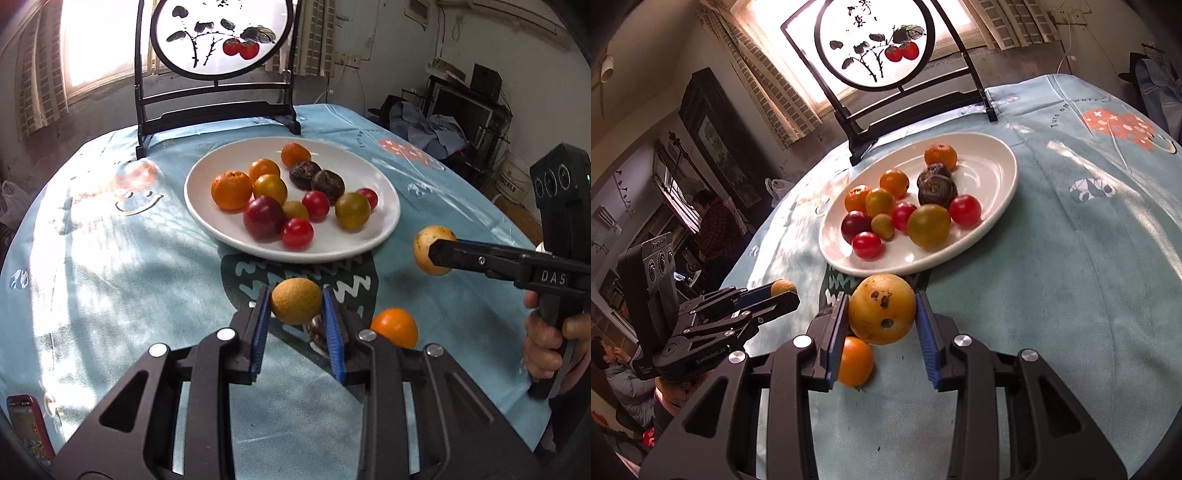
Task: Organize fruits
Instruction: 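Release both yellow fruits onto the white plate with both tools, then move both open tools back to the last fruits on the cloth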
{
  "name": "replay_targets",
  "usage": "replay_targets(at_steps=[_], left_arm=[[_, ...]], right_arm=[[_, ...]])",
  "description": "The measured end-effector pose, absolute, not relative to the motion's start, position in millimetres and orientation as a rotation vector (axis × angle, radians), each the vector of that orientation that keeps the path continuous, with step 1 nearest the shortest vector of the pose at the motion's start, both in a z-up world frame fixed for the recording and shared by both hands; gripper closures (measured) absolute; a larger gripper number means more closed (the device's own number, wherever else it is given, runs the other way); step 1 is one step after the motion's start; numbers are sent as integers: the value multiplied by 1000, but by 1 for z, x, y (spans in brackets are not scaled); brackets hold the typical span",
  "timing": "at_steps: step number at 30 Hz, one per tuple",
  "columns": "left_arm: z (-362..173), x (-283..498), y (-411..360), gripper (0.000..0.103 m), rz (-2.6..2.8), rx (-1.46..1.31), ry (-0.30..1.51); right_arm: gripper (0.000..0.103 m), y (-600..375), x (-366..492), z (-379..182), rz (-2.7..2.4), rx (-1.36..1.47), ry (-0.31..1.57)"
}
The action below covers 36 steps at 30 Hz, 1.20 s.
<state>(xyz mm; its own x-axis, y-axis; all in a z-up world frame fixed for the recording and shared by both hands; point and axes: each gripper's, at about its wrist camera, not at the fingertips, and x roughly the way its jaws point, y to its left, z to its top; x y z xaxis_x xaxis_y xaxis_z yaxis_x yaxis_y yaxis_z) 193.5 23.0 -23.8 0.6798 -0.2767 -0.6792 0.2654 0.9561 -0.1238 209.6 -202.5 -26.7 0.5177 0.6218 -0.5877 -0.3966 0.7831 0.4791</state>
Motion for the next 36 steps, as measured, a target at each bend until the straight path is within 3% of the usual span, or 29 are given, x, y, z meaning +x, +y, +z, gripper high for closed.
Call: replay_targets(at_steps=[12,16,17,18,19,20,26,36], left_arm=[[-3,282,13,74,-178,-97,734],[-10,304,8,74,-131,-86,754],[-11,305,8,63,-115,-77,758],[-11,304,8,29,-96,-68,757],[-10,300,9,13,-65,-66,742],[-6,294,13,3,-34,-71,712],[3,268,32,2,-5,-123,692],[-15,245,53,2,83,-144,754]], right_arm=[[66,-188,280,-18,499,284,727],[61,-189,297,-20,466,275,716],[59,-189,299,-20,464,274,720],[54,-191,300,-19,466,276,718],[46,-192,298,-16,461,277,712],[45,-193,295,-13,458,275,702],[43,-195,269,-3,527,277,690],[43,-162,222,-21,652,144,824]])
